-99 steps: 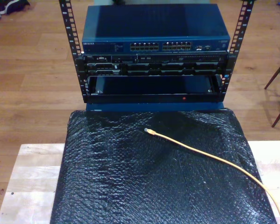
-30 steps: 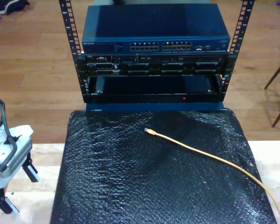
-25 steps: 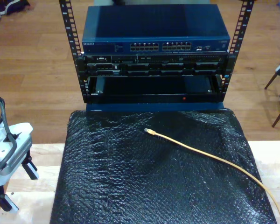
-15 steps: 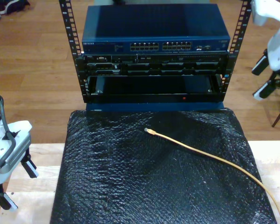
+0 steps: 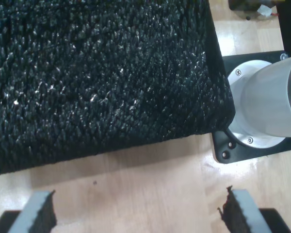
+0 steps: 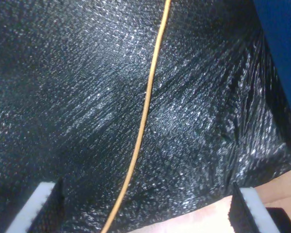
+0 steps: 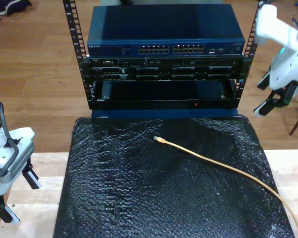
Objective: Grab the cable and plug it in
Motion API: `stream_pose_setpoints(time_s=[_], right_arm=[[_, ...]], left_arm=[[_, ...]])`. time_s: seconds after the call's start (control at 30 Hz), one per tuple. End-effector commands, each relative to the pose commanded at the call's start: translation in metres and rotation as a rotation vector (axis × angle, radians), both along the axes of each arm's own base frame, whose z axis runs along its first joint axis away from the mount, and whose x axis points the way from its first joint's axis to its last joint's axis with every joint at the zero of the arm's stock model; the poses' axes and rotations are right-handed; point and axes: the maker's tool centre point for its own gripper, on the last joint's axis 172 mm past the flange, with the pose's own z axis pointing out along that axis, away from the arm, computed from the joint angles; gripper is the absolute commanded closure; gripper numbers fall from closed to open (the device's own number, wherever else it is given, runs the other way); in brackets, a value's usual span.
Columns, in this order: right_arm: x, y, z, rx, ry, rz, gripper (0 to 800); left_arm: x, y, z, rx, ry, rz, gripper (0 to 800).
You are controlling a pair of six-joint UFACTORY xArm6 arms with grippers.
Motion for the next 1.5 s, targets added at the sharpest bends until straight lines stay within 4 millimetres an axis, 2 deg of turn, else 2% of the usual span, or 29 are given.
stream_pose_setpoints(time_s=[0.03, 0.13, 0.33, 0.47, 0.6, 0.77, 0.83, 1.07, 1.23, 1.5], right_arm=[[0.000, -0.001, -0.002, -0.005, 0.000, -0.004, 2], [-0.001, 0.015, -0.007, -0.012, -0.004, 0.028, 1], [-0.002, 0.027, -0.037, -0.018, 0.006, -0.020, 1], [-0.001, 0.039, -0.050, -0.023, -0.008, -0.023, 1], [0.001, 0.041, -0.059, -0.037, -0.017, -0.055, 1], [-0.001, 0.030, -0.072, -0.088, -0.006, -0.100, 1], [-0.003, 0.035, -0.078, -0.096, -0.009, -0.090, 1], [0.000, 0.054, -0.076, -0.091, -0.037, -0.078, 2], [-0.002, 0.072, -0.082, -0.100, -0.038, -0.041, 2], [0.003, 0.079, -0.097, -0.164, -0.051, -0.033, 2]], left_arm=[[0.001, -0.001, 0.000, -0.005, -0.002, 0.002, 0], [0.002, -0.005, 0.001, -0.017, -0.007, 0.007, 0], [0.001, -0.006, -0.001, -0.017, 0.002, 0.018, 0], [0.002, -0.005, -0.002, -0.012, 0.003, 0.026, 0], [0.003, -0.005, -0.003, -0.012, 0.005, 0.030, 0], [0.002, -0.006, -0.005, -0.013, 0.018, 0.035, 0], [0.002, -0.006, -0.006, -0.013, 0.024, 0.039, 0], [0.003, -0.010, -0.007, -0.012, 0.031, 0.034, 0], [0.003, -0.015, -0.007, -0.006, 0.038, 0.033, 0], [0.003, -0.025, -0.008, 0.002, 0.048, 0.012, 0]])
